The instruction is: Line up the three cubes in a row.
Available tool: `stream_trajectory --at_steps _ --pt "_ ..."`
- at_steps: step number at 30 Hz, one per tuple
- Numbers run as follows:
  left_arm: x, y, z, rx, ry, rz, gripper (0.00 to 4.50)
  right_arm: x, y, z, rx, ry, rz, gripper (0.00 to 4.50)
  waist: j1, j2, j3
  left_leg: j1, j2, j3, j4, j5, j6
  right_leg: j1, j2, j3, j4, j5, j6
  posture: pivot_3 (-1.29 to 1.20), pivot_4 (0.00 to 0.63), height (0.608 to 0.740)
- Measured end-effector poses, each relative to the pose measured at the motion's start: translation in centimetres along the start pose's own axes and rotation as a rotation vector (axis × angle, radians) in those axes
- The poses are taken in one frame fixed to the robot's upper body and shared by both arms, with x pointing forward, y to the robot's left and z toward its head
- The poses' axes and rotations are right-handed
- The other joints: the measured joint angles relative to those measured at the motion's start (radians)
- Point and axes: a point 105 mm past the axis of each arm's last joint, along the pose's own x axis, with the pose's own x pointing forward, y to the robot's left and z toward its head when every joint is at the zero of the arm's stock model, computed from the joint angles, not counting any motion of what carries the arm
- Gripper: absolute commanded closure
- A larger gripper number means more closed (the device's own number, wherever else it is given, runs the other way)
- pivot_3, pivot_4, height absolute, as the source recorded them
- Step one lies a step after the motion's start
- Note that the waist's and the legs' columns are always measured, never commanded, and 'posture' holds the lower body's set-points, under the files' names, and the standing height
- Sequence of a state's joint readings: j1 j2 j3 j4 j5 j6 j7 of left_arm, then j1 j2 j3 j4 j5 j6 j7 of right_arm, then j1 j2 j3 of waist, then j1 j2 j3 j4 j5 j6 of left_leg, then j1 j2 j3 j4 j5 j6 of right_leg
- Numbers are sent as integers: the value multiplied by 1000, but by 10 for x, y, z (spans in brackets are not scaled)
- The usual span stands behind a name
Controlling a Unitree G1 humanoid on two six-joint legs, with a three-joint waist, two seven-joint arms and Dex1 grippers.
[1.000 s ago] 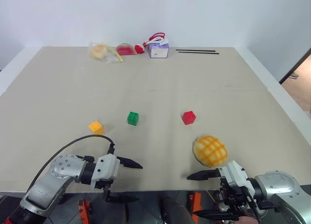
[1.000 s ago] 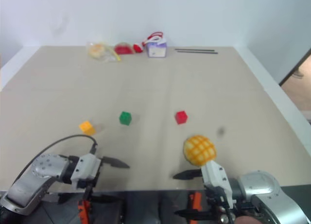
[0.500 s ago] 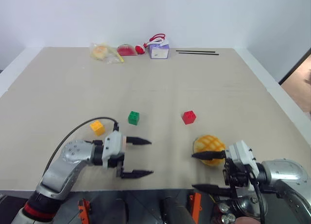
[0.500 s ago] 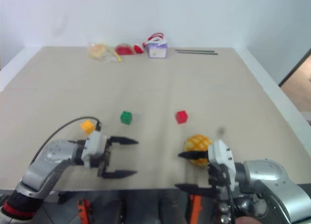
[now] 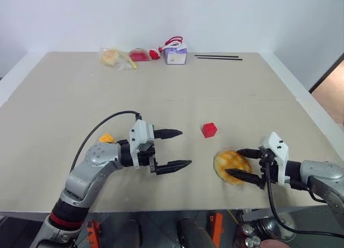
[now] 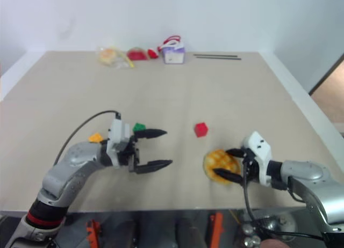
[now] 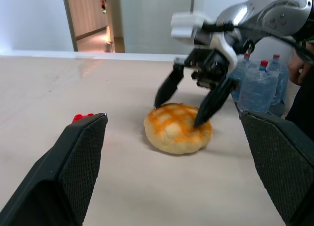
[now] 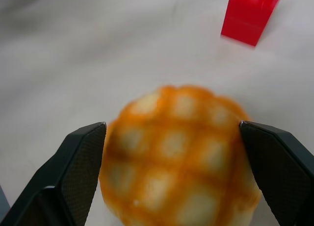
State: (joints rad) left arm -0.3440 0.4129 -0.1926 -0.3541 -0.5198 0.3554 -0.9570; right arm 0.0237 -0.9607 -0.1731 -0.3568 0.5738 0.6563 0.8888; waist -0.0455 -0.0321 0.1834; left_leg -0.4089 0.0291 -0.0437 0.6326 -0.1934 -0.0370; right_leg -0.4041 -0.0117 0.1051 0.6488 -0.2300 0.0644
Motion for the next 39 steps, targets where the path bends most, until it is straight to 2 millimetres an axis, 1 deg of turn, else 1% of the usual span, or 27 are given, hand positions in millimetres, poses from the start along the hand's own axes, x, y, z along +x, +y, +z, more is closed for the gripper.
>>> stream_trajectory --at_steps 1,3,4,6,7,11,12,15,17,19,21,23,25,26,28,29,32,34,35,39 --pt "1 0 3 6 -8 -8 0 2 -1 0 -3 3 -5 813 0 0 0 0 0 0 0 0 0 0 0 0 0 0 0 0 150 740" --pt "4 1 8 14 -27 -17 0 5 -5 -1 -5 4 -29 1542 0 0 0 0 0 0 1 0 0 0 0 1 0 0 0 0 150 740" --pt "4 1 8 15 -28 -18 0 6 -5 -2 -7 3 -34 1795 -1 0 0 0 0 0 1 0 0 0 0 1 0 0 0 0 150 740" --pt "5 1 7 8 -31 -15 0 8 -7 -3 -4 -5 -52 2612 -1 0 0 0 0 0 1 0 0 0 0 1 0 0 0 0 150 740" --pt "5 2 6 4 -31 -13 0 9 -7 -3 0 -9 -58 2876 -1 0 0 0 0 0 1 0 0 0 0 1 0 0 0 0 150 740" --pt "8 4 8 3 -41 -17 0 8 -9 -4 26 -27 -78 4239 -1 0 0 0 0 0 1 0 0 0 1 1 0 1 0 0 150 740" --pt "9 4 9 5 -44 -20 0 6 -10 -4 32 -30 -86 4448 -1 0 0 0 0 0 1 0 0 0 1 1 0 1 0 0 150 740" --pt "13 10 12 12 -60 -11 0 -2 -20 -3 68 -54 -162 4448 0 0 0 0 0 0 1 0 0 0 1 1 0 1 0 0 150 740" --pt "16 15 13 14 -68 1 0 -9 -30 4 99 -109 -239 4448 0 0 0 -1 0 0 1 0 0 0 1 2 0 1 1 0 150 740" --pt "21 19 15 18 -84 5 0 -17 -46 14 123 -171 -353 4448 -2 0 0 -1 0 1 1 0 0 0 1 2 0 1 1 0 150 740" --pt "28 22 18 17 -111 2 0 -30 -69 19 146 -198 -515 4448 -1 0 0 -1 -1 1 1 0 0 0 1 2 0 2 1 0 150 740" --pt "35 25 18 8 -135 4 0 -45 -89 14 173 -197 -678 4448 0 0 0 -2 -1 0 1 0 0 0 1 2 0 1 1 0 150 740" --pt "41 28 16 7 -145 7 0 -56 -103 7 220 -190 -810 4448 0 1 0 -2 -1 0 1 0 0 -1 1 2 0 1 1 0 150 740" --pt "48 29 15 7 -151 1 0 -64 -113 -1 267 -177 -902 4448 0 1 0 -3 -1 0 1 0 0 -1 1 3 0 1 1 0 150 740" --pt "62 29 15 9 -169 -16 0 -76 -127 -15 342 -145 -1046 4448 1 1 -1 -4 -2 0 1 0 0 -2 1 4 0 2 2 0 150 740" --pt "69 28 16 10 -182 -24 0 -81 -132 -21 378 -132 -1111 4448 0 1 -1 -5 -2 0 1 0 0 -2 1 4 0 2 3 0 150 740" --pt "81 28 17 20 -193 -39 0 -85 -139 -35 436 -99 -1223 4448 -3 3 -2 -4 -2 1 1 0 0 -3 1 5 0 3 4 0 150 740" --pt "86 28 15 17 -199 -41 0 -89 -143 -45 461 -69 -1297 3729 -4 6 -3 -4 -2 1 0 0 1 -3 1 6 0 3 4 0 150 740" --pt "87 28 14 16 -200 -41 0 -92 -145 -50 470 -59 -1330 3497 -3 7 -3 -4 -2 1 0 0 1 -3 1 6 0 3 4 0 150 740" --pt "87 28 14 28 -198 -38 0 -103 -150 -54 475 -84 -1389 2150 -3 8 -3 -4 -2 1 0 0 1 -3 1 6 0 3 4 0 150 740"
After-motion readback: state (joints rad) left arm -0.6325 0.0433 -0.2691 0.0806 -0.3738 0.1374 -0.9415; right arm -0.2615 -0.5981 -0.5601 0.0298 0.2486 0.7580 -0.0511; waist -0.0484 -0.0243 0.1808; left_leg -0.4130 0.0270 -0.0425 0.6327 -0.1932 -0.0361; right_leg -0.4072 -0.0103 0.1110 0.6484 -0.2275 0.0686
